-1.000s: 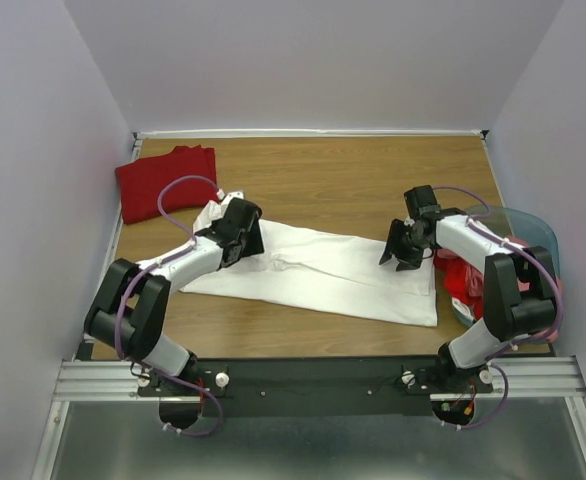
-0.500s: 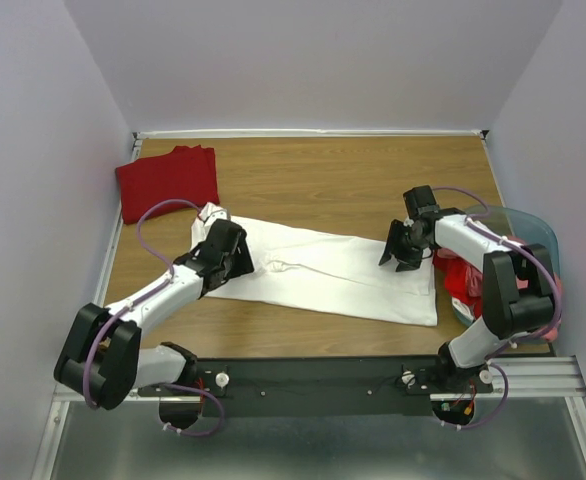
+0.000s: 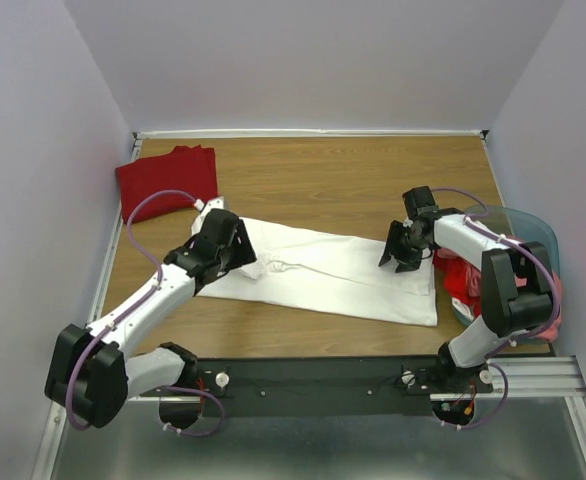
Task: Fold and stack the t-shirts
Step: Fold the tshirt
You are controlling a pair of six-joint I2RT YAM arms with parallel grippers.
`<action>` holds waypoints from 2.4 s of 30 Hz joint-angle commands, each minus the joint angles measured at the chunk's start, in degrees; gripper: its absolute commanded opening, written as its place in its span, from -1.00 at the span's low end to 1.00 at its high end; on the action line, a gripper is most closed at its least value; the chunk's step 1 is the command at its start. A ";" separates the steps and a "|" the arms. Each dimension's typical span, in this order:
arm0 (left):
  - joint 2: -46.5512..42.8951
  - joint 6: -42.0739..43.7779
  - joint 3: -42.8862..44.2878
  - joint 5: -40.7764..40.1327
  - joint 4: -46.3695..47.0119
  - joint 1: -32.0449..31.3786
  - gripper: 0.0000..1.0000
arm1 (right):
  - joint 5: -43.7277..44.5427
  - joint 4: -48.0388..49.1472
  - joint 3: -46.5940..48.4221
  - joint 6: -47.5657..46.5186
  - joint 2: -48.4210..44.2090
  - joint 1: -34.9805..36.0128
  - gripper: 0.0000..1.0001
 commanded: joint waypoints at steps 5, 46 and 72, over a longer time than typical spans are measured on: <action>11.19 4.97 8.78 -2.37 6.58 1.34 0.41 | -0.64 0.58 0.60 -0.25 0.11 0.27 0.15; 27.63 9.56 11.17 2.73 15.64 12.67 0.42 | 7.27 -0.39 3.24 -0.77 0.37 -2.72 0.25; 10.06 7.87 11.76 -1.75 5.89 18.38 0.47 | 9.99 0.66 5.00 -3.76 3.18 -3.33 0.36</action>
